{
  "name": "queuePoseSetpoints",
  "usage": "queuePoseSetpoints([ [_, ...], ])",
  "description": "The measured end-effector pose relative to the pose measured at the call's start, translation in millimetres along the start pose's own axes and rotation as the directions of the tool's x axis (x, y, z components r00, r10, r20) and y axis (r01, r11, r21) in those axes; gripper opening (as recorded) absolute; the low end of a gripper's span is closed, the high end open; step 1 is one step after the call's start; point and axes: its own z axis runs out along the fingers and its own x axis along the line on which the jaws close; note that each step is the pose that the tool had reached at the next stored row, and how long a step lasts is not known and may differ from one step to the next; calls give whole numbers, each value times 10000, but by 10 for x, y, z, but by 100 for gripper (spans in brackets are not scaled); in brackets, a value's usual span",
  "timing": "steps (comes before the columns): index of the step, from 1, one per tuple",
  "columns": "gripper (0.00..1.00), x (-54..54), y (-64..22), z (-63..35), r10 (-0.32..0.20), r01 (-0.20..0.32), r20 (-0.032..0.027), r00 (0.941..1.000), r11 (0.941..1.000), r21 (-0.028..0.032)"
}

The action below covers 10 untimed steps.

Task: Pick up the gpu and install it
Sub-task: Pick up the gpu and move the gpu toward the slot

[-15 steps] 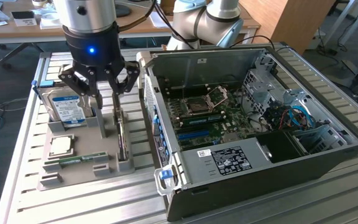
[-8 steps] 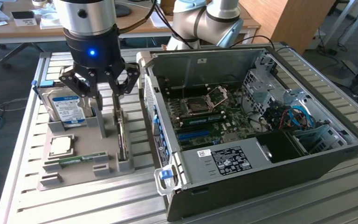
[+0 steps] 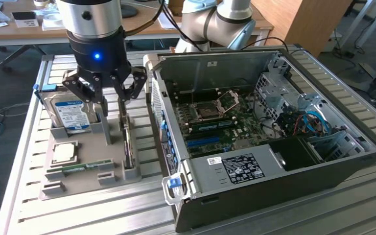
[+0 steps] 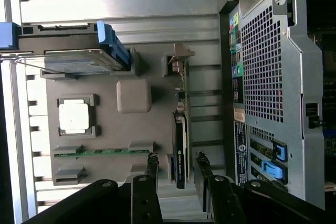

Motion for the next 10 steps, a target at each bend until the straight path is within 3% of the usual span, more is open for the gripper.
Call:
queuePoseSetpoints([
  [10,42,1,-2,38,0,0,0,10000,10000,-1],
])
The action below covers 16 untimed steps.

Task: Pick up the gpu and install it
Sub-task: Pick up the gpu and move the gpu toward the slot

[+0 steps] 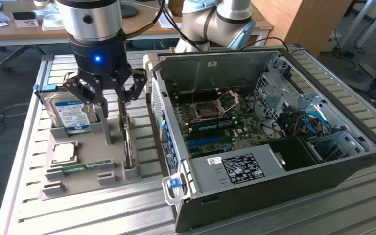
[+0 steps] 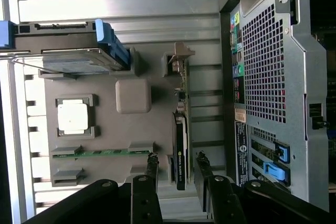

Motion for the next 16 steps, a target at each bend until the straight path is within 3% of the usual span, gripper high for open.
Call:
queuePoseSetpoints([
  [16,42,2,-4,77,0,0,1,10000,10000,-1],
])
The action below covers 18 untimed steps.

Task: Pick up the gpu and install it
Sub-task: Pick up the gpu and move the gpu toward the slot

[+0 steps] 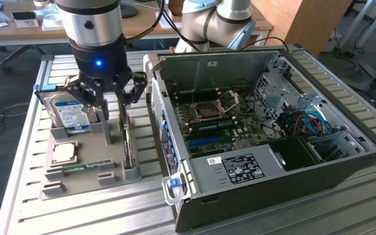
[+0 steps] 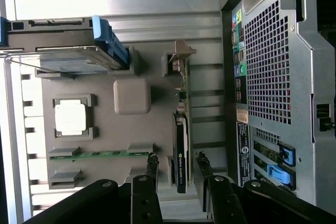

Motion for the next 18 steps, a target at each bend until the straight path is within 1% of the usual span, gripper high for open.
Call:
queuePoseSetpoints([
  [7,42,0,0,10,0,0,0,10000,10000,-1],
  [18,42,1,-2,54,0,0,2,10000,10000,-1],
])
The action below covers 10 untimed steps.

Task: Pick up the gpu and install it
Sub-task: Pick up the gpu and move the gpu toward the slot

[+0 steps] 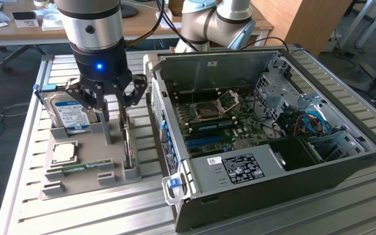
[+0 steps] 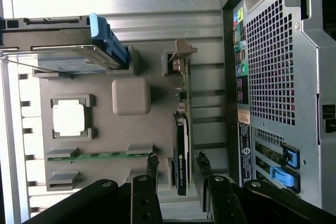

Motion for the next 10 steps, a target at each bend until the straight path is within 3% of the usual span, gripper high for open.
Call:
queuePoseSetpoints([
  [10,42,0,-1,13,0,0,-2,10000,10000,3],
])
